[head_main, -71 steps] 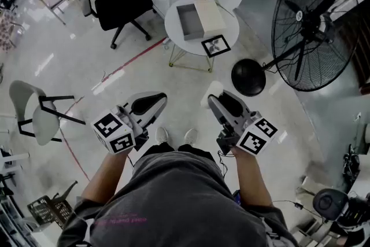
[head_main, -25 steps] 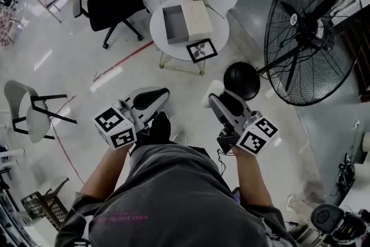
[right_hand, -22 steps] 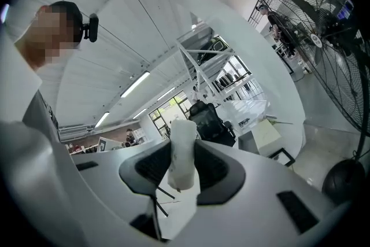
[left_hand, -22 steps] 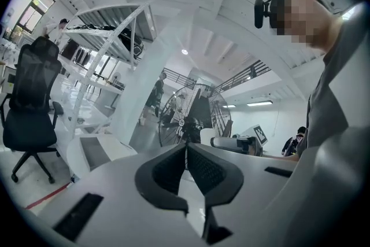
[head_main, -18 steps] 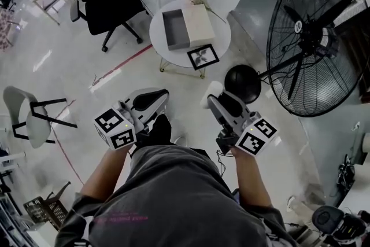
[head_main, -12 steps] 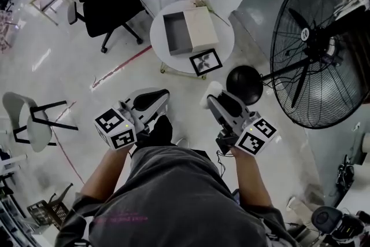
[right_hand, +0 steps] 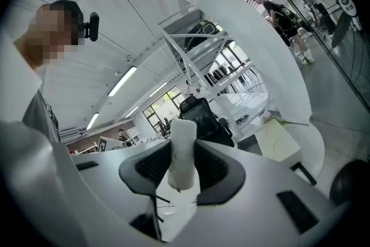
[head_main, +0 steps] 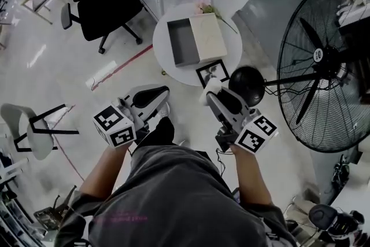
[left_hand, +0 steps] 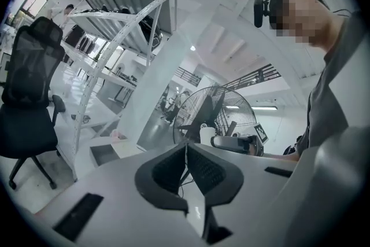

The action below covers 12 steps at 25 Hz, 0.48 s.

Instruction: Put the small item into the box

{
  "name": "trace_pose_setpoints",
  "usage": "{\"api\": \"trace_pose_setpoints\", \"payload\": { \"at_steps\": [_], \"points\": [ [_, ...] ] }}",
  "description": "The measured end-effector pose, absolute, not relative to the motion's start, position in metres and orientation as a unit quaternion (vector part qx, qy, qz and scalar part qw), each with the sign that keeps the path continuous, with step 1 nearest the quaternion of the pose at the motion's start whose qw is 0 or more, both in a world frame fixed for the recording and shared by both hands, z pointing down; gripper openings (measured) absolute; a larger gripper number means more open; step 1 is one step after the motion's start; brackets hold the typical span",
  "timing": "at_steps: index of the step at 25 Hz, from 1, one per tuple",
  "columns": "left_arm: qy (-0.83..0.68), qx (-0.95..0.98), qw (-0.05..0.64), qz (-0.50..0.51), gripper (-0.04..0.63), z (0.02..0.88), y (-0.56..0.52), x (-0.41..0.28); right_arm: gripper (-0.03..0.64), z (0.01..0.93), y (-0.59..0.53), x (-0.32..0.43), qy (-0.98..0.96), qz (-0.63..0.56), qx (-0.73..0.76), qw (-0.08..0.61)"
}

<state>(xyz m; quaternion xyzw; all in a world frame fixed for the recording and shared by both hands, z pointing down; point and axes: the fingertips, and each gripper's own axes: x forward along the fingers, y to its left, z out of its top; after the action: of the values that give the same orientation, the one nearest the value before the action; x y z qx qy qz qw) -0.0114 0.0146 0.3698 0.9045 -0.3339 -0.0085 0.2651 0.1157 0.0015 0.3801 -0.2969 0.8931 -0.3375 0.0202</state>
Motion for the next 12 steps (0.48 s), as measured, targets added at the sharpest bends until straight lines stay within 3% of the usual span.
{"api": "trace_pose_setpoints", "payload": {
  "at_steps": [12],
  "points": [
    [-0.312,0.913,0.264,0.001,0.025,0.381,-0.079,-0.073,0.135,0.389,-0.089,0.059,0.883,-0.341,-0.322,0.002]
  ]
}}
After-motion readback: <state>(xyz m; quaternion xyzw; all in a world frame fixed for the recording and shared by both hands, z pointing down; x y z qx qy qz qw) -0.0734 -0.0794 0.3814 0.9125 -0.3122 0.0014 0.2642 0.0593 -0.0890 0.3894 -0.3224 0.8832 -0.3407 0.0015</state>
